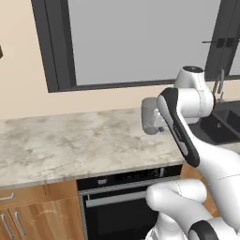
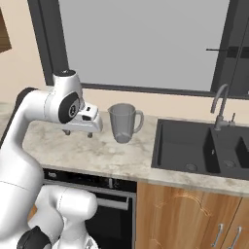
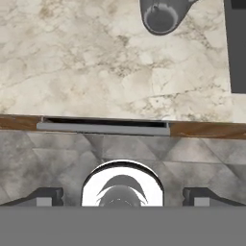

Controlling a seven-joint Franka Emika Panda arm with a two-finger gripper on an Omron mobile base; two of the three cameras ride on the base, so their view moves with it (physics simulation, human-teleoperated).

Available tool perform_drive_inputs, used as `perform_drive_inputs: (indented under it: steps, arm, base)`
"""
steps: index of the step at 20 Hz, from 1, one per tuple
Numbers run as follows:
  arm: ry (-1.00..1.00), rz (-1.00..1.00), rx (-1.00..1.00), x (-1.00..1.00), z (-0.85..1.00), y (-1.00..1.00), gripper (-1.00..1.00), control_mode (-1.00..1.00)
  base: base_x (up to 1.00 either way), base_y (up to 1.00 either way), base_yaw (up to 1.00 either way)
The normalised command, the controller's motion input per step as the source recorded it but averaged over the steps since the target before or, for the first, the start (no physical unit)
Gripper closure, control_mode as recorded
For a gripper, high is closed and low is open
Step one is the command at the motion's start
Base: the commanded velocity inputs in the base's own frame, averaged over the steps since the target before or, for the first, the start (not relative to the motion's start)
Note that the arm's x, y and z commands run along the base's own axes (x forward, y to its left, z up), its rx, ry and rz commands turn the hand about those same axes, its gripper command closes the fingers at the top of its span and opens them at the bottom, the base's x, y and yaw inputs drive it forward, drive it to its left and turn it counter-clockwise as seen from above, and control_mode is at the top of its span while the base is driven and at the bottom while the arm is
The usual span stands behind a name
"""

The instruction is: Turn on the sink faucet and place the jug under the water for a few seconds to fill it up.

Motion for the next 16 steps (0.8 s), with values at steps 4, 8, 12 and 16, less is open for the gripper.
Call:
perform_drive_inputs:
  steps: [4,8,12,16]
  arm:
    - [0.00,0.00,0.00,0.00,0.00,0.00,-1.00,1.00]
    - [0.00,0.00,0.00,0.00,0.00,0.00,-1.00,1.00]
    - [0.00,0.00,0.00,0.00,0.00,0.00,-1.00,1.00]
    - [0.00,0.00,0.00,0.00,0.00,0.00,-1.00,1.00]
  base:
    - [-0.67,-0.21,0.00]
    - [-0.39,-0.54,-0.02]
    - [-0.12,-0.72,-0.01]
    - [0.00,-0.79,0.00]
